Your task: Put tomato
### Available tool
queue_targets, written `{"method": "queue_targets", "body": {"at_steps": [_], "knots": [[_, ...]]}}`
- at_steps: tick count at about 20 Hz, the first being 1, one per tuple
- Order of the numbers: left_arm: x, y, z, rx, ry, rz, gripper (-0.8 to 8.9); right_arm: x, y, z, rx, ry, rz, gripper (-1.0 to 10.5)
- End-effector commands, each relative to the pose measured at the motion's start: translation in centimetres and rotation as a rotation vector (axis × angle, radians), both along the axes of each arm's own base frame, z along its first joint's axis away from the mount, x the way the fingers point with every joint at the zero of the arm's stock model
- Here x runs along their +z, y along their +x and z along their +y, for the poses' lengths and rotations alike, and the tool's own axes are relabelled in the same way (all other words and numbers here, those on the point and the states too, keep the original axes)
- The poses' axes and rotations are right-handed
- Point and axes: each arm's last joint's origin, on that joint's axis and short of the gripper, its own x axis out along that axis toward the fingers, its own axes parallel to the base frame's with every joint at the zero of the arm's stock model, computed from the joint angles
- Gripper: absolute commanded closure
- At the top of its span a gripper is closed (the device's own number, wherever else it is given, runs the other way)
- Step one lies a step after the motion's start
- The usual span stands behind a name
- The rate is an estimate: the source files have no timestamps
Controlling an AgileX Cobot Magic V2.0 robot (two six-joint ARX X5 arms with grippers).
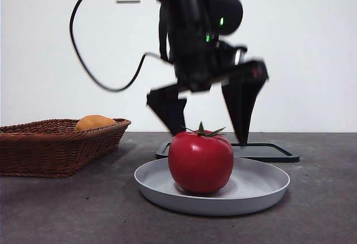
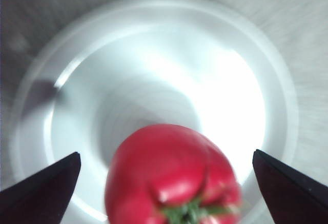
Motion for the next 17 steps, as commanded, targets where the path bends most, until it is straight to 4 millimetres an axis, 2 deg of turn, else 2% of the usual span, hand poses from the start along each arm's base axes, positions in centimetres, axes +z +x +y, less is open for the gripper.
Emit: {"method": "queue_targets", "body": {"at_steps": [1,6,11,14,17], "knots": [[2.9,-0.3,0.0,-0.033,-0.026,-0.031,0.58,0.6,0.2,0.1,0.008,-0.002,-0.025,2.5],[9.6,-3.2,3.3,-0.029,-0.06,-0.076,0.61,0.6,0.2,0.1,0.008,-0.002,-0.025,2.5],[16.5,-7.5,9.4,-0.006,-0.173,-0.237,0.62,0.6,0.2,0.1,0.008,-0.002,-0.025,2.5],[18.3,-10.8,14.3,0.048,-0.261,-0.414,0.61,0.6,0.2,0.1,0.008,-0.002,-0.025,2.5],[18.2,-14.7,19.1,0.106,-0.379,-0.601,0.62,0.6,0.2,0.1,0.008,-0.002,-0.025,2.5]]}}
